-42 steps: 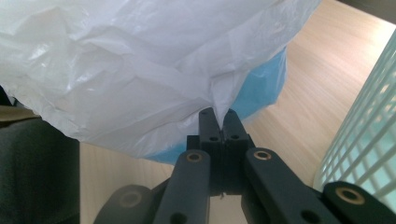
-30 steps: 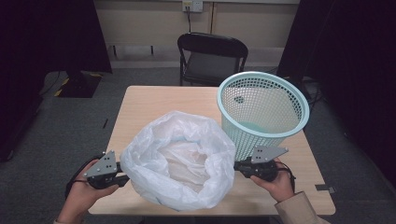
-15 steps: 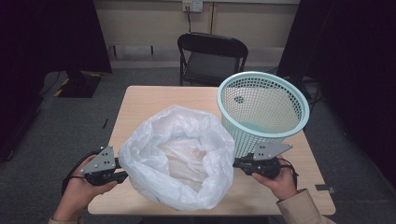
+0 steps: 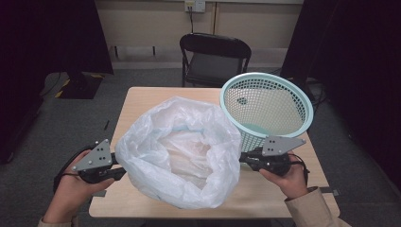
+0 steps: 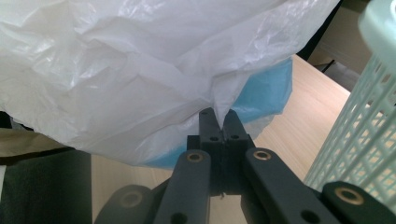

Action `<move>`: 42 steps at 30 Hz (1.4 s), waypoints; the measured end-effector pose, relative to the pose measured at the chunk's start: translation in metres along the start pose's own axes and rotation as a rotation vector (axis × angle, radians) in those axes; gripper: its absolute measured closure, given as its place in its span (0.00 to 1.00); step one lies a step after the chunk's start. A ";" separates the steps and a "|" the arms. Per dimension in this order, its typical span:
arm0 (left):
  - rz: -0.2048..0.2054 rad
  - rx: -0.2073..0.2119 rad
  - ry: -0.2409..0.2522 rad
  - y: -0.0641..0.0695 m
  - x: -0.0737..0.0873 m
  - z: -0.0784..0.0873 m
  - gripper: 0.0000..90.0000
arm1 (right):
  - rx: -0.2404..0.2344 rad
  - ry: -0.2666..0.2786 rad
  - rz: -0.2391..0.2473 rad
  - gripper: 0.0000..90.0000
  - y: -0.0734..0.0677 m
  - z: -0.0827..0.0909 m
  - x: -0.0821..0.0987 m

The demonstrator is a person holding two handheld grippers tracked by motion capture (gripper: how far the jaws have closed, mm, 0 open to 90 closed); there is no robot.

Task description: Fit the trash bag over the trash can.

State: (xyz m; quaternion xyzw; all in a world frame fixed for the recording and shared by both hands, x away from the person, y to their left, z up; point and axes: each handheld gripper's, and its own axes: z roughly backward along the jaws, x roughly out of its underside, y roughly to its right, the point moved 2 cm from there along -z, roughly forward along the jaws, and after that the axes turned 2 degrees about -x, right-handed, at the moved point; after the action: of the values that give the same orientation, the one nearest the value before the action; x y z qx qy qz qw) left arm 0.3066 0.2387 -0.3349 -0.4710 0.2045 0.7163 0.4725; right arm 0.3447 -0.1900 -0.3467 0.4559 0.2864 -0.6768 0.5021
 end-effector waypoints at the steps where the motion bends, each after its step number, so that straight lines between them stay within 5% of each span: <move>1: -0.004 -0.001 0.001 -0.001 -0.002 0.001 0.93 | -0.004 -0.001 0.004 1.00 -0.001 0.000 -0.002; 19: -0.035 -0.009 0.003 -0.008 -0.037 0.014 0.94 | 0.005 0.023 0.037 1.00 0.000 0.009 -0.035; 42: -0.068 -0.029 0.043 -0.023 -0.081 0.018 0.94 | 0.076 0.089 0.053 1.00 0.014 0.034 -0.063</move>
State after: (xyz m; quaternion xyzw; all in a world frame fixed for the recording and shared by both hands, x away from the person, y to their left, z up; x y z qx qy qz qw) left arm 0.3268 0.2232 -0.2525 -0.4999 0.1881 0.6925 0.4849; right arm 0.3516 -0.1972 -0.2742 0.5118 0.2704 -0.6527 0.4889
